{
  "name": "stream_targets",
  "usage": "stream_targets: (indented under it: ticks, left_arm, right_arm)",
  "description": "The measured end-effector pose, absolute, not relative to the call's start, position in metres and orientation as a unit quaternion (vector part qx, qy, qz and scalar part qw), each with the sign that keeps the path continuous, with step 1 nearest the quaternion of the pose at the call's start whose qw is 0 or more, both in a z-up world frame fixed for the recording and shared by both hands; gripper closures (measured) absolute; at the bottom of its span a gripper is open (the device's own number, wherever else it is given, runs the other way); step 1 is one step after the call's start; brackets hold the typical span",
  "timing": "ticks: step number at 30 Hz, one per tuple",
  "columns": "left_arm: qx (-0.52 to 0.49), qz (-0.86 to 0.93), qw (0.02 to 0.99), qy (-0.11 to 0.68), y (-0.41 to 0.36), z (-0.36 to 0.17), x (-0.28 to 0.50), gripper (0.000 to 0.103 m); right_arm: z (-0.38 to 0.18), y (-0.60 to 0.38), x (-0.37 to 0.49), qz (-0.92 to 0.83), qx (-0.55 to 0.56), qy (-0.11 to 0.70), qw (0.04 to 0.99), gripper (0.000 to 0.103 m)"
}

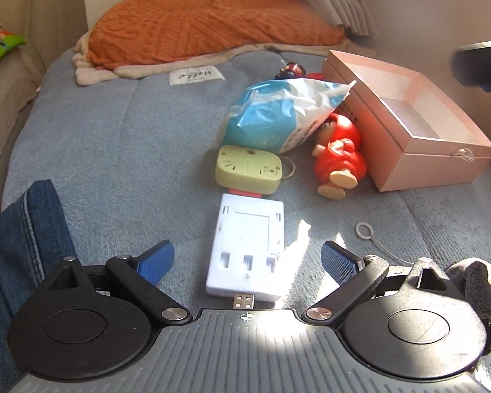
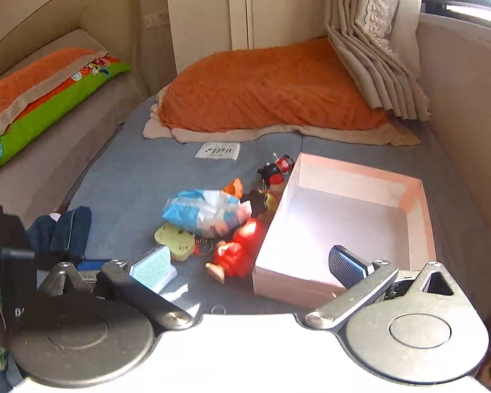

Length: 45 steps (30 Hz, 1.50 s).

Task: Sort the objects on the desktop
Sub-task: 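Lift the plush mouse with the right tool while the left tool approaches the white charger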

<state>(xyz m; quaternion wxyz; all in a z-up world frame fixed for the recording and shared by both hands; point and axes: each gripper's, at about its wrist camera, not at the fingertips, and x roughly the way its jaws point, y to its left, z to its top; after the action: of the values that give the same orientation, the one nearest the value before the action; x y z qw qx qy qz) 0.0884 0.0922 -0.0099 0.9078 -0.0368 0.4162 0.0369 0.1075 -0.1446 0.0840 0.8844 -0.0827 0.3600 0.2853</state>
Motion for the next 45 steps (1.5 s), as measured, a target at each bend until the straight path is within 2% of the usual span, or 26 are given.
stream_targets:
  ticks: [5, 12, 16, 20, 23, 31, 36, 38, 45]
  left_arm:
    - [0.001, 0.045, 0.908, 0.417, 0.084, -0.011, 0.086, 0.003]
    - [0.134, 0.072, 0.884, 0.442, 0.069, -0.016, 0.088, 0.003]
    - [0.179, 0.140, 0.878, 0.422, 0.079, -0.007, 0.087, 0.003]
    - [0.117, 0.179, 0.885, 0.414, 0.098, 0.007, 0.087, 0.003]
    - [0.009, 0.115, 0.902, 0.416, 0.104, 0.015, 0.080, 0.002]
    - [-0.050, 0.157, 0.881, 0.444, 0.102, -0.007, 0.120, 0.002]
    - [-0.015, 0.166, 0.882, 0.440, 0.088, -0.018, 0.132, 0.003]
    - [0.018, 0.159, 0.887, 0.433, 0.083, -0.018, 0.126, 0.015]
    - [0.045, 0.002, 0.892, 0.449, 0.054, -0.008, 0.078, 0.015]
  right_arm:
    - [0.053, -0.186, 0.051, 0.250, -0.113, 0.395, 0.877, 0.000]
    - [0.022, -0.186, 0.023, 0.234, -0.193, 0.360, 0.882, 0.000]
    - [0.019, -0.183, 0.014, 0.252, -0.203, 0.349, 0.880, 0.000]
    - [0.012, -0.179, 0.012, 0.248, -0.203, 0.363, 0.875, 0.000]
    - [0.011, -0.176, 0.010, 0.253, -0.200, 0.368, 0.872, 0.000]
    - [0.008, -0.179, 0.012, 0.242, -0.190, 0.375, 0.874, 0.000]
    - [0.001, -0.178, 0.012, 0.238, -0.188, 0.379, 0.874, 0.000]
    - [-0.002, -0.177, 0.010, 0.238, -0.196, 0.379, 0.873, 0.000]
    - [-0.009, -0.174, 0.010, 0.234, -0.210, 0.382, 0.869, 0.000]
